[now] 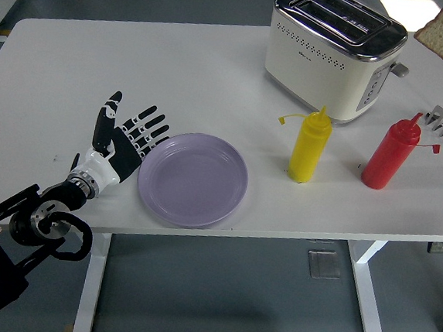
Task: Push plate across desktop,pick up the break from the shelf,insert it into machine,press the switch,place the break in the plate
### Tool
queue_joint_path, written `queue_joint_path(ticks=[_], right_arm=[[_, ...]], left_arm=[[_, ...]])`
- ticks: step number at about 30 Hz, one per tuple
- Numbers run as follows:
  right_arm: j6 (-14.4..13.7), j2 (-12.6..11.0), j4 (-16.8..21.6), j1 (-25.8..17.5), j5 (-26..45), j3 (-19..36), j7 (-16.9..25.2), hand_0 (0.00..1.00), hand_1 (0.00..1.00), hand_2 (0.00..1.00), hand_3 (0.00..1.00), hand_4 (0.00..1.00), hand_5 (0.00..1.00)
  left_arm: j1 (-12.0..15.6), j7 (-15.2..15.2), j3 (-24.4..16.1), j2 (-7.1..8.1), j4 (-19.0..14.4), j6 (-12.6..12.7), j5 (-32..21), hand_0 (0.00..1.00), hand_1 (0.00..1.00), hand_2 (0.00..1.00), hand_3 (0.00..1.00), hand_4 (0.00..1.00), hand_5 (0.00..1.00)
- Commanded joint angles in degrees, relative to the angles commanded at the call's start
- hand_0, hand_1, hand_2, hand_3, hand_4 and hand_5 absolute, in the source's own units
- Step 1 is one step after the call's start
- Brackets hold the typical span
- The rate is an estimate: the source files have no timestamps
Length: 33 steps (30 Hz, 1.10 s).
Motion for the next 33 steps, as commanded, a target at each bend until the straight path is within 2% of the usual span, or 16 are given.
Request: queue_joint_path(ticks=[9,16,22,27,33], right_arm=[[1.2,-2.8,3.7,4.6,6.6,-3.5,-2.8,0.399,0.471,0.455,0.396,0.142,0.002],[2.3,-3.3,3.9,10.0,10.9,-8.1,-4.5,0.4,0.469,0.455,0.397,0.152,0.002],[2.8,-1.6,1.6,15.0,12.2,-12.1,-5.3,0.399,0.467,0.456,0.401,0.15,0.002],[2.5,1.3,-2.6,19.6,11.6,-15.6,-6.8,0.399,0.462,0.455,0.407,0.156,0.002],[1.9,5.0,-8.0,24.1,11.9,-19.2,-8.2,0.394,0.458,0.455,0.41,0.162,0.002]], left_arm=[[1.2,0.4,-3.8,1.04,-2.0,0.4,-0.5,0.85,0.778,0.724,0.727,0.772,0.998],[4.1,1.7,-10.6,2.66,-4.5,0.5,-1.9,0.849,0.776,0.723,0.728,0.774,0.998],[7.0,3.2,-17.3,3.93,-7.3,0.4,-4.8,0.847,0.772,0.72,0.727,0.773,0.998],[9.0,4.0,-22.7,4.84,-9.3,0.4,-5.8,0.844,0.769,0.718,0.723,0.779,0.998],[10.3,4.2,-26.0,5.48,-10.2,0.4,-5.9,0.842,0.768,0.718,0.721,0.785,0.998]])
